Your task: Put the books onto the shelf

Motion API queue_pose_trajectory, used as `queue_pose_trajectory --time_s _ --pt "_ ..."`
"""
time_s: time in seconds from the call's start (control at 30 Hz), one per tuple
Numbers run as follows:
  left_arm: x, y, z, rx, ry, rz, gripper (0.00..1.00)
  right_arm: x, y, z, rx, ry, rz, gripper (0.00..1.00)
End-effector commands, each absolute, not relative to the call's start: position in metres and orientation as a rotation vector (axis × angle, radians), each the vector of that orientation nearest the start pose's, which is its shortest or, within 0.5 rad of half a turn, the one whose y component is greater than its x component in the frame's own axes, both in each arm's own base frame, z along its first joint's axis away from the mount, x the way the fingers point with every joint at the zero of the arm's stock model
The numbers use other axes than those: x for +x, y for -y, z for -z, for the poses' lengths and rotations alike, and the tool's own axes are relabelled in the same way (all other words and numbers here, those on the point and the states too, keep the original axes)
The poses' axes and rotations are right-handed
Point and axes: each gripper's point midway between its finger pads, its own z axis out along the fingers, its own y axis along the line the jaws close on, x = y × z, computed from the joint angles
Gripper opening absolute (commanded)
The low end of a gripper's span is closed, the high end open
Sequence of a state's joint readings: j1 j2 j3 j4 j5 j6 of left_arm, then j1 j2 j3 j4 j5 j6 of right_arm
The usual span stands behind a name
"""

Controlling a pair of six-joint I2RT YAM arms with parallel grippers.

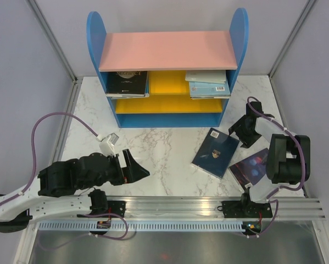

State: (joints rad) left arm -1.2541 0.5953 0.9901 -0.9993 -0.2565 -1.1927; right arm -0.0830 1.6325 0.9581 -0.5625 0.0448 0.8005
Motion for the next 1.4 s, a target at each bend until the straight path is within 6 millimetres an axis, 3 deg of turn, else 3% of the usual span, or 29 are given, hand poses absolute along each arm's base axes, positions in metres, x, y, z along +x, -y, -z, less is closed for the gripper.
queue_pose_trajectory --time_s 0.0,0.13,0.3,0.37,0.43,0.47,0.63,0.73,0.8,0.9,0.97,1.07,1.13,1.17,1.23,1.37 --pt "0.072 0.191 -0.269 -0.147 -2.344 1.122 1.00 0.332 0.010 -0.021 1.211 -2.524 -0.080 0.80" --pt "0.074 0.191 -0.265 -0.152 -2.351 1.099 1.00 0.331 0.004 -0.010 1.209 -2.567 -0.102 0.78" --pt "0.074 0.200 -0.239 -0.131 -2.426 1.011 1.00 0.318 -0.026 -0.005 1.122 -2.640 -0.136 0.77" --pt "0.073 0.205 -0.228 -0.103 -2.456 0.981 1.00 0.304 -0.056 -0.003 1.040 -2.690 -0.165 0.77" --pt "0.073 0.210 -0.217 -0.083 -2.479 0.951 1.00 0.286 -0.071 0.004 1.012 -2.728 -0.176 0.77" --pt "0.073 0.211 -0.210 -0.077 -2.489 0.937 1.00 0.278 -0.092 0.000 0.959 -2.755 -0.236 0.77" --pt "0.078 0.220 -0.192 -0.083 -2.480 0.944 1.00 0.227 -0.146 0.004 0.945 -2.808 -0.370 0.76" --pt "0.075 0.227 -0.174 -0.054 -2.512 0.949 1.00 0.205 -0.172 -0.005 0.870 -2.833 -0.453 0.76" --pt "0.073 0.230 -0.149 -0.040 -2.566 0.915 1.00 0.202 -0.186 -0.020 0.803 -2.809 -0.553 0.76" --pt "0.067 0.239 -0.119 -0.008 -2.640 0.902 1.00 0.209 -0.180 -0.045 0.727 -2.740 -0.549 0.78" --pt "0.066 0.246 -0.110 0.005 -2.646 0.929 1.00 0.215 -0.160 -0.064 0.624 -2.698 -0.414 0.79" --pt "0.071 0.252 -0.097 -0.005 -2.629 0.940 1.00 0.208 -0.143 -0.069 0.523 -2.710 -0.315 0.81" --pt "0.076 0.253 -0.093 -0.052 -2.607 0.968 1.00 0.194 -0.138 -0.055 0.517 -2.744 -0.302 0.81" --pt "0.079 0.248 -0.081 -0.087 -2.612 0.953 1.00 0.189 -0.139 -0.052 0.519 -2.746 -0.341 0.82" --pt "0.087 0.255 -0.085 -0.146 -2.554 1.041 1.00 0.178 -0.141 -0.033 0.526 -2.754 -0.400 0.82" --pt "0.101 0.250 -0.068 -0.231 -2.533 1.012 1.00 0.162 -0.146 -0.009 0.537 -2.796 -0.503 0.82"
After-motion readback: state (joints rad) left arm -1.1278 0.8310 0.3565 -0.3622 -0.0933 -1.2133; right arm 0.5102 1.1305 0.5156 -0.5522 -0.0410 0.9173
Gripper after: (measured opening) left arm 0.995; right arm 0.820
